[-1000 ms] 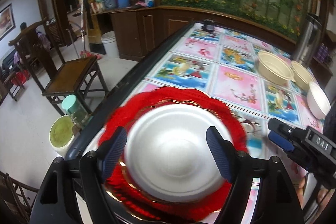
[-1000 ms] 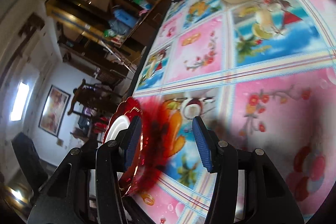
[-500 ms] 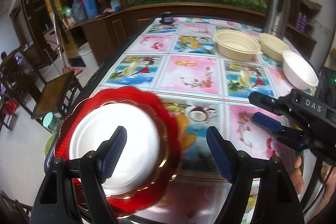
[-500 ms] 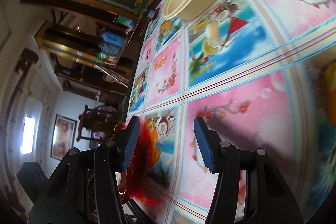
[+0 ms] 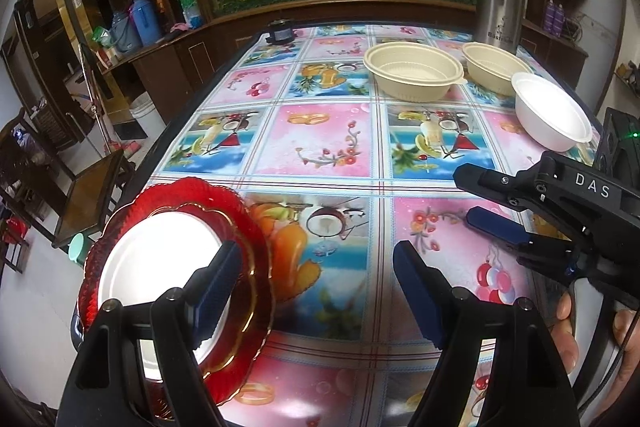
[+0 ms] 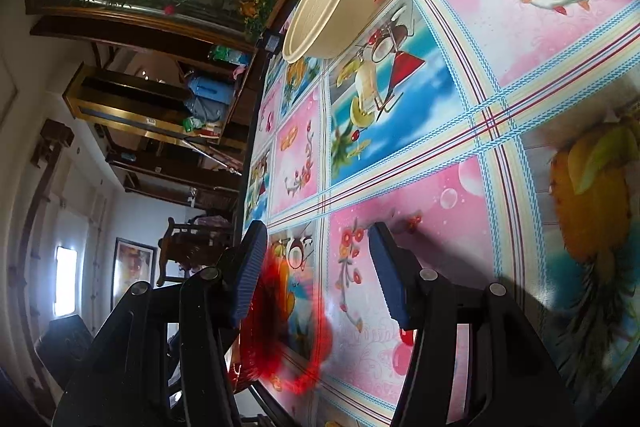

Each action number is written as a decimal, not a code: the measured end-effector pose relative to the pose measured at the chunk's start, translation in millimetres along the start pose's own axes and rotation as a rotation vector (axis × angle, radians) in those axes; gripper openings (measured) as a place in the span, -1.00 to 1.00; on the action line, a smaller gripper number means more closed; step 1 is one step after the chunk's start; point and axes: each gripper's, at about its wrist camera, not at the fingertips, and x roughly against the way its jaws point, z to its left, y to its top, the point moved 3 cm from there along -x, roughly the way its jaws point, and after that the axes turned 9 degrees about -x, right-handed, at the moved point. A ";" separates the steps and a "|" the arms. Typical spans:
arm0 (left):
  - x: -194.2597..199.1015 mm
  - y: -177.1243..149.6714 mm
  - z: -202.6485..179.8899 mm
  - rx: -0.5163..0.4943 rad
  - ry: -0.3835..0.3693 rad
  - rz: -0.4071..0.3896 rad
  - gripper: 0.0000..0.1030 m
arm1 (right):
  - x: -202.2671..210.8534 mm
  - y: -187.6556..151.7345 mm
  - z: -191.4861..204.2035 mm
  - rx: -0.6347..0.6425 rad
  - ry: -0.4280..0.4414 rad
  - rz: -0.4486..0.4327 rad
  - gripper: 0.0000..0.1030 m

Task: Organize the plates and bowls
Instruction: 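Move both grippers toward the beige pulp plates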

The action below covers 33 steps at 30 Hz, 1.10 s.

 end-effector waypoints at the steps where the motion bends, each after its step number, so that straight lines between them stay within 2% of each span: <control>1: -0.7 0.6 -0.9 -0.002 -0.002 0.001 0.52 | 0.3 0.4 -0.2 0.000 0.000 0.000 0.05; 15: -8.8 7.1 -10.2 -0.018 -0.023 0.019 0.52 | 1.1 0.4 -1.4 0.004 -0.006 0.004 0.05; 20: -12.1 12.8 -11.8 -0.023 -0.037 0.023 0.52 | -1.1 1.8 3.8 0.030 -0.039 0.006 0.05; 22: -15.6 16.7 -12.5 -0.021 -0.068 0.040 0.52 | -0.7 5.8 7.1 0.051 -0.060 0.006 0.05; 26: -28.3 31.8 -8.5 0.024 -0.197 0.109 0.52 | 6.2 27.0 29.3 0.117 -0.085 -0.010 0.05; 28: -34.4 39.7 -4.0 0.056 -0.239 0.136 0.52 | 13.2 42.8 48.1 0.178 -0.092 -0.043 0.05; 31: -40.8 59.1 6.8 0.099 -0.264 0.160 0.52 | 23.1 75.9 80.1 0.274 -0.127 -0.107 0.05; 33: -42.9 72.5 12.4 0.099 -0.239 0.161 0.52 | 26.7 95.0 93.6 0.299 -0.147 -0.138 0.04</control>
